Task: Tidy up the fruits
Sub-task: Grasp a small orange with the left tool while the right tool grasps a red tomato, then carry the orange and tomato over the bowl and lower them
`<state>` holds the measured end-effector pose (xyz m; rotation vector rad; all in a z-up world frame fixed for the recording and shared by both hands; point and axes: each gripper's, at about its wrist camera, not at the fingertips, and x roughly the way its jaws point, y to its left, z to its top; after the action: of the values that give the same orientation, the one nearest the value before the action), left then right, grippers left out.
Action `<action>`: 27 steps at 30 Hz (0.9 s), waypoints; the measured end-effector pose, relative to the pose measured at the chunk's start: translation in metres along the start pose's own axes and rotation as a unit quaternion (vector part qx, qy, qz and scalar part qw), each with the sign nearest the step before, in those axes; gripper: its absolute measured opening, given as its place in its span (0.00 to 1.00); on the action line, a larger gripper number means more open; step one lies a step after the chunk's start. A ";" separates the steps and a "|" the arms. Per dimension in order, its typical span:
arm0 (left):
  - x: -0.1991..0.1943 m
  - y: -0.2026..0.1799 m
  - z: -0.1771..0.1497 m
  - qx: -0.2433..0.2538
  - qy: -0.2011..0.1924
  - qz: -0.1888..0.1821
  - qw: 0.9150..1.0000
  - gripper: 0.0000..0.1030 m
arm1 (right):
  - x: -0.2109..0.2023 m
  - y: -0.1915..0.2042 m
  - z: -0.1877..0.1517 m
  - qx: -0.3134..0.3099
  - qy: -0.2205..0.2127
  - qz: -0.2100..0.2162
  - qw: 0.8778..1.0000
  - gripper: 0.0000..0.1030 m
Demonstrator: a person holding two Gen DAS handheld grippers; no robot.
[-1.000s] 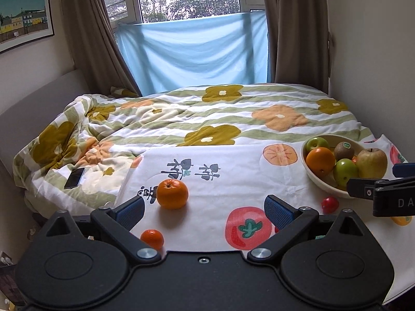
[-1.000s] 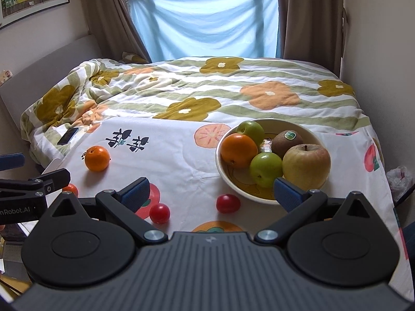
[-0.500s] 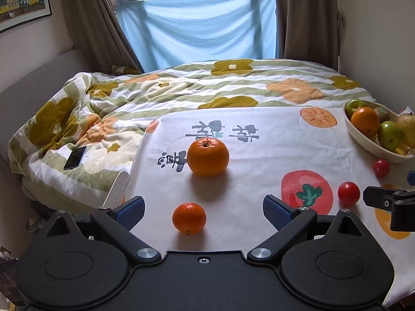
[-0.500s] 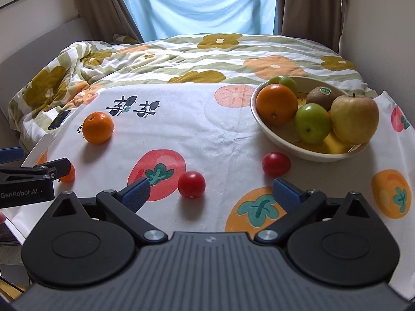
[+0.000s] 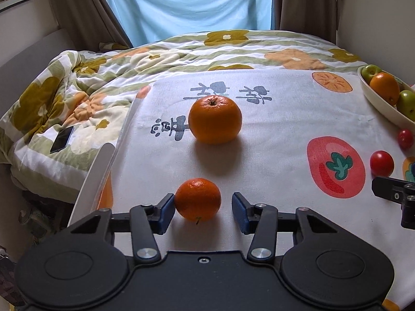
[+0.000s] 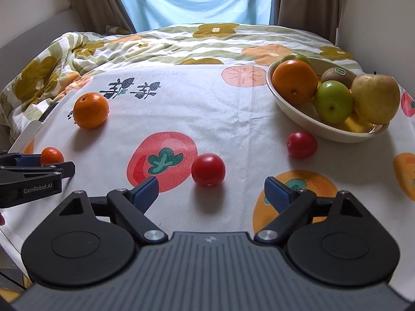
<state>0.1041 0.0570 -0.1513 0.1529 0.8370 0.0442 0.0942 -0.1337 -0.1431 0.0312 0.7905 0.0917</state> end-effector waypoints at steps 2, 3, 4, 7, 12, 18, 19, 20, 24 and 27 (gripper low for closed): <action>-0.001 0.004 0.001 -0.002 -0.001 -0.002 1.000 0.40 | 0.001 0.000 0.001 -0.003 0.002 -0.001 1.000 0.94; -0.001 0.005 0.001 -0.006 0.000 -0.006 1.000 0.40 | 0.002 0.000 0.001 -0.004 0.002 -0.002 1.000 0.91; -0.001 0.006 0.001 -0.007 0.000 -0.007 1.000 0.40 | 0.003 -0.001 0.002 -0.005 0.003 -0.002 1.000 0.90; -0.003 0.004 -0.001 0.002 0.000 -0.004 1.000 0.39 | 0.008 -0.001 0.003 -0.006 0.008 -0.002 1.000 0.82; -0.006 0.001 -0.004 0.004 0.001 -0.001 1.000 0.39 | 0.015 -0.002 0.006 -0.005 0.013 0.004 1.000 0.72; -0.011 -0.002 -0.006 0.001 0.006 0.002 1.000 0.39 | 0.022 -0.001 0.010 -0.018 0.013 0.008 1.000 0.57; -0.011 -0.003 -0.006 0.001 0.006 0.002 1.000 0.39 | 0.022 -0.001 0.010 -0.021 0.012 0.009 1.000 0.51; -0.012 -0.004 -0.007 0.001 0.006 0.002 1.000 0.39 | 0.023 -0.001 0.011 -0.025 0.013 0.010 1.000 0.44; -0.019 -0.006 -0.005 -0.003 -0.001 0.001 1.000 0.39 | 0.022 -0.001 0.013 -0.029 0.014 0.013 0.999 0.44; -0.029 -0.010 -0.002 -0.003 -0.008 -0.002 1.000 0.39 | 0.016 -0.003 0.016 -0.025 0.012 0.017 0.999 0.44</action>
<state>0.0835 0.0442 -0.1328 0.1463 0.8208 0.0405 0.1171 -0.1349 -0.1431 -0.0043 0.8117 0.1434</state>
